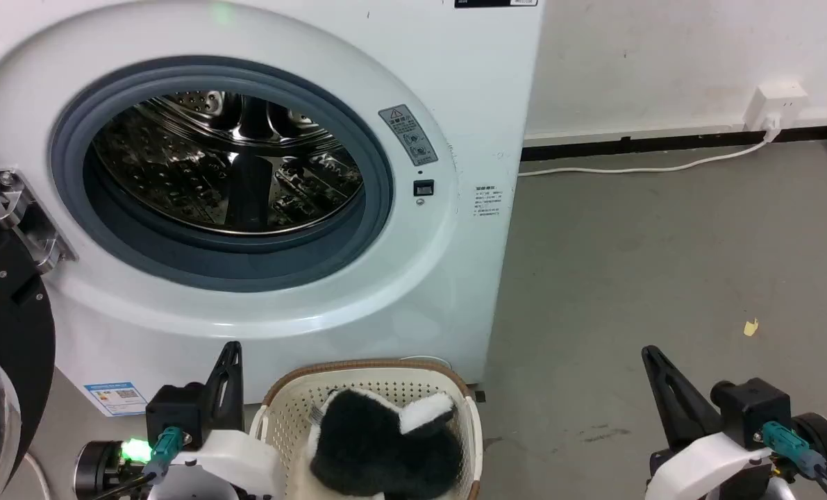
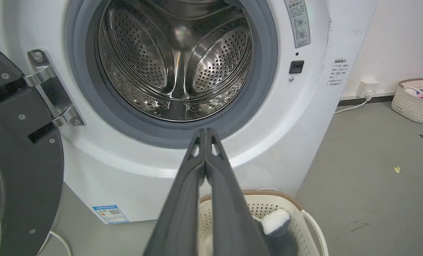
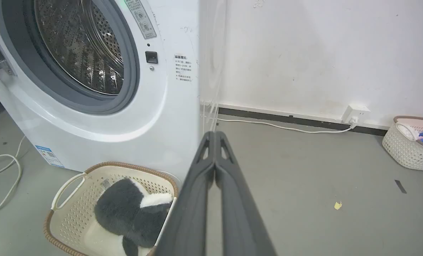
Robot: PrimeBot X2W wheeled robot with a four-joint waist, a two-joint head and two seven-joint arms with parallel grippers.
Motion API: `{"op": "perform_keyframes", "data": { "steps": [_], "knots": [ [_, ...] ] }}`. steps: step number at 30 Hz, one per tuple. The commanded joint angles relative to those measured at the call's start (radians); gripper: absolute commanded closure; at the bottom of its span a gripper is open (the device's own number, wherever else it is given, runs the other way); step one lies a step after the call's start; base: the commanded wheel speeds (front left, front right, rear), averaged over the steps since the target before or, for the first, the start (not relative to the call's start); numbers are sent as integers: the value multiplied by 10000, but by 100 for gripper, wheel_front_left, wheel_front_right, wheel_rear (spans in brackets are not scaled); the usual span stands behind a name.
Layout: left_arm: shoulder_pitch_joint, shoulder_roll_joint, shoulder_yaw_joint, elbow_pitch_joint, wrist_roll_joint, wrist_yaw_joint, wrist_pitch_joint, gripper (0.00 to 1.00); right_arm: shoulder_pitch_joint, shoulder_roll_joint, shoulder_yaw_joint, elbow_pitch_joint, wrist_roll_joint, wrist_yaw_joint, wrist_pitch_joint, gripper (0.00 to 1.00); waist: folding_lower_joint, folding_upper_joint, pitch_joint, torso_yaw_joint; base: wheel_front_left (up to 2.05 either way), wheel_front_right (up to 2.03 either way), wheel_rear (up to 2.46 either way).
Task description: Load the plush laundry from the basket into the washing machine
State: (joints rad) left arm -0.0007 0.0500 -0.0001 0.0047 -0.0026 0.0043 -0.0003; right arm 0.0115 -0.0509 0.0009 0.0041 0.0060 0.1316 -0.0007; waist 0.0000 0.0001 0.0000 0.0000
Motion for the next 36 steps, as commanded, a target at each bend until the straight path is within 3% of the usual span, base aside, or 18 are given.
{"op": "perform_keyframes", "data": {
  "steps": [1, 36],
  "knots": [
    [7, 3, 1, -47, 26, -43, 3, 100, -115, 7, -9, -41, -60, -9, 7, 100, 0, -1, 0, 0, 0, 0, 0],
    [7, 3, 1, -47, 26, -43, 3, 100, -115, 7, -9, -41, -60, -9, 7, 100, 0, -1, 0, 0, 0, 0, 0]
  ]
}}
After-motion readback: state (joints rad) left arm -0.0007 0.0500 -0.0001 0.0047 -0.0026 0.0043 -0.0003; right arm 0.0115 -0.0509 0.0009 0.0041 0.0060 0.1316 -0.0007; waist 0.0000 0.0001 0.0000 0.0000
